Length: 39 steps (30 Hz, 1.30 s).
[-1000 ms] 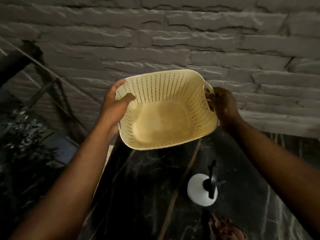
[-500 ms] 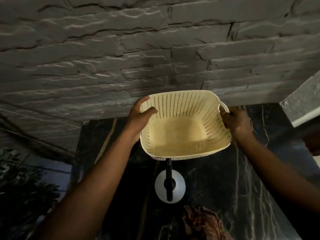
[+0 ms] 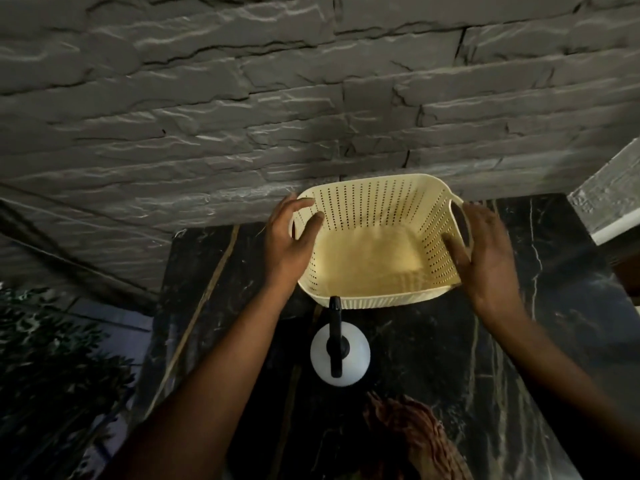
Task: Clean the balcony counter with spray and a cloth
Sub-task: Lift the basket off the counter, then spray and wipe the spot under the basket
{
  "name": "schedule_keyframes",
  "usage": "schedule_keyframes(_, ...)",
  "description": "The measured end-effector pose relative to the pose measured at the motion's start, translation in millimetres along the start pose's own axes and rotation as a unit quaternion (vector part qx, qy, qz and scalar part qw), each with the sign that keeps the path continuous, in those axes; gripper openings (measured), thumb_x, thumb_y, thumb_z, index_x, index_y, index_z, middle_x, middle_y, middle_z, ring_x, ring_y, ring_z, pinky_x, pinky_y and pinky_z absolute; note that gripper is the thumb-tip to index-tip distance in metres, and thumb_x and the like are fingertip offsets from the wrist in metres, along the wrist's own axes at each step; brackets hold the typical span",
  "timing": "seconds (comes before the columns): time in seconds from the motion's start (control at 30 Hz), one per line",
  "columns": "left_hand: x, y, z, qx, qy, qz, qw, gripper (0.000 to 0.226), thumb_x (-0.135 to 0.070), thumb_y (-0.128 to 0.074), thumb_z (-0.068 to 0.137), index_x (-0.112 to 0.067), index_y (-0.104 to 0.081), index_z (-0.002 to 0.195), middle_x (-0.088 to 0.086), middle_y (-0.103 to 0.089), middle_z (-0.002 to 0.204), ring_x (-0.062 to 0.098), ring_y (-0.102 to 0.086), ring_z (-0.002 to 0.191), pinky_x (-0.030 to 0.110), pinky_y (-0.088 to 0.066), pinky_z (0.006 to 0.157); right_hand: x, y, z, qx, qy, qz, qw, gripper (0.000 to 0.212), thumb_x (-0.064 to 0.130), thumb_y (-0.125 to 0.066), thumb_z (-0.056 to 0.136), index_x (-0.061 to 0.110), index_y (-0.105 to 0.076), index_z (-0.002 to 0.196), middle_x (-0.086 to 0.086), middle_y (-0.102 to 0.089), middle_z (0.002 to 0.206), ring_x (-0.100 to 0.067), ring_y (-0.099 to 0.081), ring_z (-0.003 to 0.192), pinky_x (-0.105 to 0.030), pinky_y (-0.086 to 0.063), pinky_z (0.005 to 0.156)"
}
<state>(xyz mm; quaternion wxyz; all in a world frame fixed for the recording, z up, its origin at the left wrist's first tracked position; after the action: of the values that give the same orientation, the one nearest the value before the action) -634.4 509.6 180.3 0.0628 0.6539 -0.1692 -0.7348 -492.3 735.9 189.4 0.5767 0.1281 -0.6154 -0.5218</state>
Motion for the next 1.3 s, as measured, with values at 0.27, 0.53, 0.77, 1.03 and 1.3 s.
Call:
schedule_keyframes(0.27,-15.1,36.1,-142.2,0.133,-0.002,-0.110,0.985,0.064,-0.047,-0.066,0.080,-0.023,-0.046,0.136,-0.006,-0.049,0.143,0.012,-0.039,0.137,0.034,-0.032,0.113,40.0,-7.2,-121.7,0.107,0.070,0.074,0.989,0.051,0.028,-0.063,0.086,0.013,-0.048,0.132,-0.008,-0.054,0.130,-0.014,-0.047,0.120,-0.023,-0.037,0.100)
schedule_keyframes(0.53,22.9,22.6,-179.1,0.179,0.039,0.002,0.983,0.097,-0.042,-0.086,0.059,-0.024,-0.036,0.140,-0.019,-0.042,0.138,-0.019,-0.035,0.126,0.010,-0.035,0.103,26.3,-45.4,-217.4,0.186,0.055,0.030,0.980,0.049,0.048,-0.042,0.091,0.019,-0.047,0.131,-0.008,-0.059,0.123,-0.010,-0.050,0.108,-0.029,-0.043,0.093)
schedule_keyframes(0.77,43.8,-4.6,-163.9,0.139,0.016,0.078,0.987,0.095,-0.038,-0.083,0.067,-0.026,-0.031,0.144,-0.004,-0.042,0.143,0.009,-0.043,0.130,0.025,-0.037,0.106,-5.4,-64.9,-250.7,0.304,0.112,-0.113,0.939,0.061,0.057,-0.012,0.096,0.026,-0.016,0.149,0.001,-0.028,0.153,-0.021,-0.016,0.143,-0.045,-0.012,0.113)
schedule_keyframes(1.03,44.3,-23.6,-147.0,0.120,0.007,0.091,0.989,0.068,-0.064,-0.056,0.081,-0.021,-0.042,0.131,0.015,-0.068,0.099,0.025,-0.065,0.098,0.033,-0.046,0.097,-21.3,-63.0,-259.1,0.320,0.053,-0.132,0.937,0.061,0.062,-0.021,0.092,0.040,-0.012,0.148,-0.005,-0.031,0.149,-0.033,-0.024,0.135,-0.054,-0.026,0.107)
schedule_keyframes(1.3,46.4,32.5,-184.3,0.032,0.044,-0.005,0.999,0.040,-0.052,-0.066,0.077,-0.036,-0.056,0.112,-0.004,-0.069,0.082,0.014,-0.067,0.063,0.036,-0.057,0.072,-12.6,-68.4,-244.6,0.327,0.095,-0.135,0.931,0.058,0.061,-0.016,0.093,0.040,-0.012,0.147,-0.004,-0.036,0.141,-0.033,-0.031,0.128,-0.050,-0.032,0.104)
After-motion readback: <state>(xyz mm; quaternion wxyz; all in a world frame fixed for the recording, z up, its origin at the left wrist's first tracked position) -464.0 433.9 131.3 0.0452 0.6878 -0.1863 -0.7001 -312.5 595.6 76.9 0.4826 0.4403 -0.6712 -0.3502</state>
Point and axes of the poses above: each hand's wrist, its own z-axis towards the middle knuckle, its own y-axis out of the back of the hand, x = y × z, the point moved 1 cm from there along z, towards the middle knuckle
